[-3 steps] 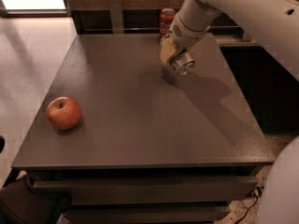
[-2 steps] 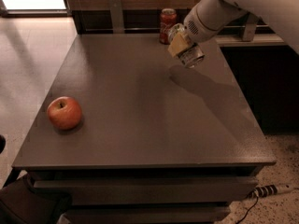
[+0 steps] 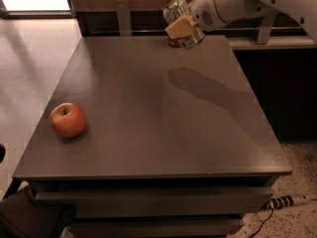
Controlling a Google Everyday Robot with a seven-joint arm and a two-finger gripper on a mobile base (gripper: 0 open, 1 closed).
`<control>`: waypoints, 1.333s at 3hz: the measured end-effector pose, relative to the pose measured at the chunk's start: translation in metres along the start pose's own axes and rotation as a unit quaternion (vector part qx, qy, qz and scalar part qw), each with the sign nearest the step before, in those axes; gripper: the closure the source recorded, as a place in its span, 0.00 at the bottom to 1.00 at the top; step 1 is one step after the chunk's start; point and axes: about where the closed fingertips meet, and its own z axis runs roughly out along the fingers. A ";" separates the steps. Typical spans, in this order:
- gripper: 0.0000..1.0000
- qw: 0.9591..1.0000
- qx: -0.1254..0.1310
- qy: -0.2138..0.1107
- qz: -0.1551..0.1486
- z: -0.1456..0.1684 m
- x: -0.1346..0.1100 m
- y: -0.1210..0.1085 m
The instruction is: Place 7up can upright
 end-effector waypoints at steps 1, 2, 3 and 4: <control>1.00 0.994 -0.044 -0.084 -0.052 0.023 -0.012 0.024; 1.00 0.985 -0.070 -0.133 -0.086 0.035 -0.011 0.041; 1.00 0.982 -0.072 -0.141 -0.098 0.040 -0.012 0.046; 1.00 0.982 -0.072 -0.153 -0.083 0.047 -0.007 0.046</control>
Offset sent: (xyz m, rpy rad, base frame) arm -0.0188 0.0621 -0.0333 0.1642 -0.2625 0.4020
